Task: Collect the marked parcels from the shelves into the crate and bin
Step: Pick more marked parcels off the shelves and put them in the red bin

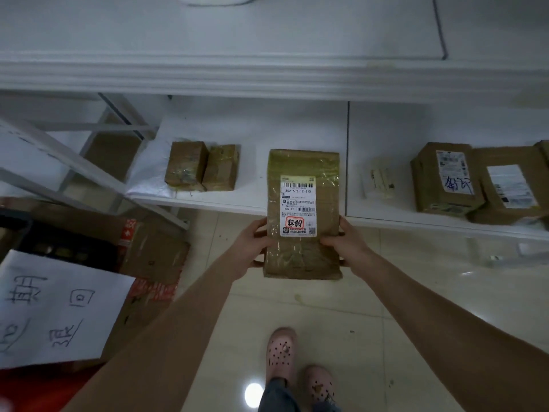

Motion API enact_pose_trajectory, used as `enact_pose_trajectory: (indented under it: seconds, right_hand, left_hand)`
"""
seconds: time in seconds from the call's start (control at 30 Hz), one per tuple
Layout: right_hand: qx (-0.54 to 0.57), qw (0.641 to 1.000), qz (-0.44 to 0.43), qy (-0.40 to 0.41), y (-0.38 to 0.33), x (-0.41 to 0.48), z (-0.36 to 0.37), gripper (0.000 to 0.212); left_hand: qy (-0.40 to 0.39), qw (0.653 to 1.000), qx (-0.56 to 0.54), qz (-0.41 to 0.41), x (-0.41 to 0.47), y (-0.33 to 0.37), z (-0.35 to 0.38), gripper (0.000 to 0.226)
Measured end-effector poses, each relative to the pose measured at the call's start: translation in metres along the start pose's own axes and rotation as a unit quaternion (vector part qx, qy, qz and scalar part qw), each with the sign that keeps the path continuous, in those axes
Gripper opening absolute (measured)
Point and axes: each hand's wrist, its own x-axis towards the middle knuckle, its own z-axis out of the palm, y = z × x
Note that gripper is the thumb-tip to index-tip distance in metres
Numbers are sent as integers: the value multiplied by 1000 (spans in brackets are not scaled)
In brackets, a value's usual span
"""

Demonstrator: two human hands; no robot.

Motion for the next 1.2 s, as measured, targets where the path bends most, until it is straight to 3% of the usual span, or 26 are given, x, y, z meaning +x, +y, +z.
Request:
enact_pose_trajectory:
  seconds: [0.17, 0.43, 0.67, 0.8, 1.0, 1.2]
  right_hand:
    - [-33, 999, -31, -22, -1, -19, 20, 60]
    - [-82, 990, -88, -76, -19, -58, 66, 66]
    - [-126, 977, -139, -100, -51, -113, 135, 76]
    - [-165, 957, -194, -137, -66, -146, 194, 84]
    - [-203, 922, -245, -220, -72, -206, 314, 60]
    - [-269, 877, -305, -255, -50, -275, 461, 54]
  left_hand:
    - [59, 998, -32, -8, -28, -9, -14, 47]
    - [101, 992, -75, 29, -100, -22, -50, 58]
    - [191, 973, -115, 55, -184, -36, -105, 62]
    - [248, 956, -141, 63, -231, -49, -151, 66]
    - [340, 909, -226, 78, -316, -95, -237, 54]
    - [435, 850, -284, 87, -392, -179, -333, 47]
